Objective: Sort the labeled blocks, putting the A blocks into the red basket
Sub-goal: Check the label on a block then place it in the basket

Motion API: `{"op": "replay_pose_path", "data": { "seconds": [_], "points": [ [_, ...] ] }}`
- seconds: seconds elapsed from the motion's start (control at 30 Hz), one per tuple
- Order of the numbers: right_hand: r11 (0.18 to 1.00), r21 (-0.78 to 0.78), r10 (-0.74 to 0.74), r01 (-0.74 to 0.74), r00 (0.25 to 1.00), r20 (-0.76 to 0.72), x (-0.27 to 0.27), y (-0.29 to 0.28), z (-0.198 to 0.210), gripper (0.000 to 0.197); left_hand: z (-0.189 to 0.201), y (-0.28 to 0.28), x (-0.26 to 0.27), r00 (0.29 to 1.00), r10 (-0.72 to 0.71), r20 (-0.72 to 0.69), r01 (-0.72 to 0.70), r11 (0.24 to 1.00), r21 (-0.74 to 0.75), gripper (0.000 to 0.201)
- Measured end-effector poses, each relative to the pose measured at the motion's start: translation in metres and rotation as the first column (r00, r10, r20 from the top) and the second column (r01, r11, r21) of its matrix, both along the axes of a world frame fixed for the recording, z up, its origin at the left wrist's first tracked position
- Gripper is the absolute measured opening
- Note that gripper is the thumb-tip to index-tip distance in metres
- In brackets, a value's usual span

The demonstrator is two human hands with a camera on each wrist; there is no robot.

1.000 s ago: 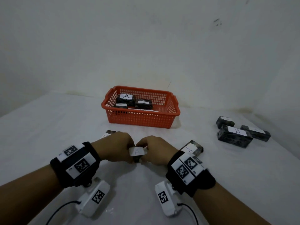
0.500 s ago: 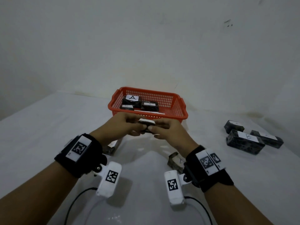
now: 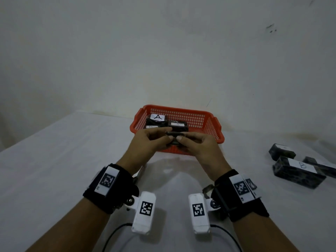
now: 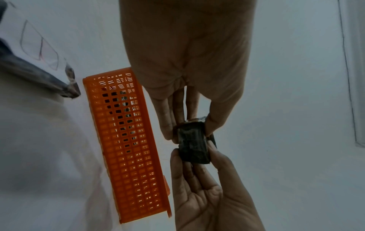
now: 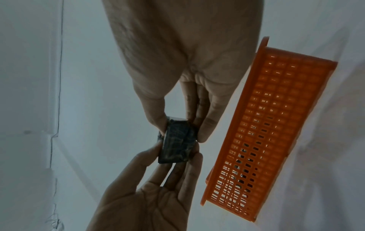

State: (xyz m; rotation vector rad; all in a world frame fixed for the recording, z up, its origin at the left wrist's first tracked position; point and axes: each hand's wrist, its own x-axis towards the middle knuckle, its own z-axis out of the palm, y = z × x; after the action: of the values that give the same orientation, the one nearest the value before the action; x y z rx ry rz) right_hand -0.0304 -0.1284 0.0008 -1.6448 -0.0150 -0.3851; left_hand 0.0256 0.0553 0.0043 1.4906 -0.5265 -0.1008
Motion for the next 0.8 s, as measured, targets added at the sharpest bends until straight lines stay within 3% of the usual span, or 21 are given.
{"op": "replay_pose_path", "data": {
  "seconds": [0.3, 0.43, 0.57, 0.7, 0.8],
  "points": [
    [1.0, 0.018, 0.011, -0.011, 1.0, 0.008, -0.002, 0.003, -0.013, 0.033, -0.017, 0.001, 0.001, 1.0, 0.0, 0.027, 0.0, 1.0, 0.01, 0.034],
    [1.0, -0.009, 0.015, -0.015, 1.0, -0.005, -0.007, 0.004, -0.017, 0.037, -0.025, 0.001, 0.001, 0.994, 0.022, 0.106, -0.024, 0.999, 0.023, 0.042],
    [0.994, 0.098, 0.065, -0.057, 0.995, -0.078, -0.008, 0.006, -0.017, 0.022, -0.028, 0.002, -0.003, 0.986, -0.011, 0.167, 0.003, 0.999, 0.05, 0.043],
    [0.996, 0.079, 0.031, -0.028, 0.999, -0.041, -0.012, 0.002, -0.018, 0.029, -0.029, 0.002, -0.005, 0.987, -0.078, 0.141, 0.07, 0.996, 0.06, 0.05],
    [0.999, 0.035, 0.012, -0.012, 1.0, -0.015, -0.017, -0.001, -0.019, 0.032, -0.028, 0.0, -0.008, 0.993, -0.062, 0.097, 0.056, 0.996, 0.065, 0.039]
  ]
}}
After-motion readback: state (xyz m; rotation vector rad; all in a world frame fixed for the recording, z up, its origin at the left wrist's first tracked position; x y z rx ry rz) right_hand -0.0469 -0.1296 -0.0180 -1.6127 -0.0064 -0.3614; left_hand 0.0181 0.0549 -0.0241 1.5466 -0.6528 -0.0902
